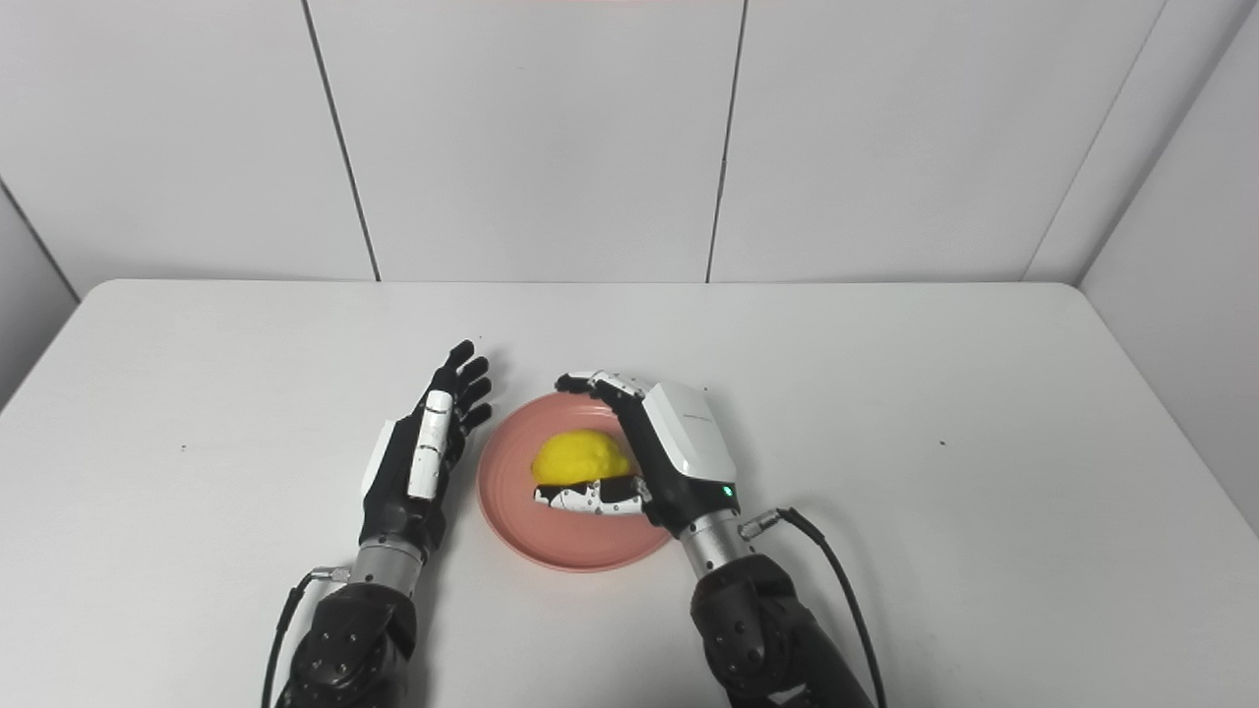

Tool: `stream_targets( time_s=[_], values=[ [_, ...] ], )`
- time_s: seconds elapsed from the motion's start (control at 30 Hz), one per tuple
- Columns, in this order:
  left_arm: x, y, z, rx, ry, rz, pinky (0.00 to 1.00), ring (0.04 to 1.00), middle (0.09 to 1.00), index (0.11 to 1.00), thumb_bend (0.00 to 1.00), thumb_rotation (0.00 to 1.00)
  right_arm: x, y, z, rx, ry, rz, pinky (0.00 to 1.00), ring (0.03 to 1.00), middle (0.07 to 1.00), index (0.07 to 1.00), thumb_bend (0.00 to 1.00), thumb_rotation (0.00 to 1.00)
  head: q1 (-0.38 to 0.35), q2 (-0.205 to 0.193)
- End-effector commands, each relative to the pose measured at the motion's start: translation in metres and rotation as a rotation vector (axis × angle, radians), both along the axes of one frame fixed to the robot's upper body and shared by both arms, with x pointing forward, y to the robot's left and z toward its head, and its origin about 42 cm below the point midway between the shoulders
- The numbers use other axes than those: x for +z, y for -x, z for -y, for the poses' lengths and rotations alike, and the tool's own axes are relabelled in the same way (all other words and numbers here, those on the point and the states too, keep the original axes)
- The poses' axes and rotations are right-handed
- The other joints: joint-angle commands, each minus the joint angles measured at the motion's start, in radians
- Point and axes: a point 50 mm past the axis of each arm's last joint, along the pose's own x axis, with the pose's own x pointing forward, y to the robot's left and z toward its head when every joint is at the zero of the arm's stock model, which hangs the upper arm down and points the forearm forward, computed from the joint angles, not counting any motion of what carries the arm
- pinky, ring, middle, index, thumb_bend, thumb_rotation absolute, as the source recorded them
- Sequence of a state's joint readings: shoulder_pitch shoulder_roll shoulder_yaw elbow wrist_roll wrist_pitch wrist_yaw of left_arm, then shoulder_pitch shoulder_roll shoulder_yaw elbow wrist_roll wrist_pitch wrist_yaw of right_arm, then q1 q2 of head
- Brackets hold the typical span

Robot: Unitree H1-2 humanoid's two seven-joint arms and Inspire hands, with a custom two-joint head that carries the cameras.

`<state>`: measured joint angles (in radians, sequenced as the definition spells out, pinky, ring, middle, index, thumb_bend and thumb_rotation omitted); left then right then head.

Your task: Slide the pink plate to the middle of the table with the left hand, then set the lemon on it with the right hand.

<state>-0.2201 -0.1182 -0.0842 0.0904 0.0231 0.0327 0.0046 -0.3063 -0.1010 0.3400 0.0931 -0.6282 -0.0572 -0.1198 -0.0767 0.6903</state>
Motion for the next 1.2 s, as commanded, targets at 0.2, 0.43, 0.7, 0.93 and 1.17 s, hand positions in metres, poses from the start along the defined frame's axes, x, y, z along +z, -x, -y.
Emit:
stream_targets(
  time_s=[0.2,0.43,0.7,0.93,1.17],
  values=[
    [0.023,-0.009,0.006,-0.004,0.022,0.084,0.90,0.920,0.919,0.907,0.60,1.00,0.018,-0.002,-0.002,0.058,0.002,0.095,0.82,0.869,0.830,0.825,0.67,0.42,0.003,0.003],
    [0.023,-0.009,0.005,-0.008,0.014,0.084,0.91,0.929,0.929,0.916,0.61,1.00,0.018,-0.002,-0.002,0.058,0.029,0.090,0.89,0.909,0.877,0.868,0.68,0.53,0.003,0.003],
    [0.024,-0.009,0.004,-0.003,0.006,0.081,0.92,0.932,0.932,0.917,0.62,1.00,0.023,0.002,0.002,0.030,-0.143,0.094,0.98,0.984,0.984,0.984,0.72,0.79,0.004,0.003],
    [0.022,-0.008,0.003,0.004,-0.008,0.093,0.94,0.948,0.942,0.923,0.64,1.00,0.027,0.008,0.019,0.012,-0.412,0.031,0.98,0.997,0.999,0.989,0.72,0.97,0.006,0.003],
    [0.022,-0.008,0.002,0.007,-0.006,0.098,0.94,0.946,0.946,0.931,0.62,1.00,0.024,0.010,0.036,-0.028,-0.514,0.005,0.96,0.987,0.984,0.976,0.70,1.00,0.005,0.004]
  ],
)
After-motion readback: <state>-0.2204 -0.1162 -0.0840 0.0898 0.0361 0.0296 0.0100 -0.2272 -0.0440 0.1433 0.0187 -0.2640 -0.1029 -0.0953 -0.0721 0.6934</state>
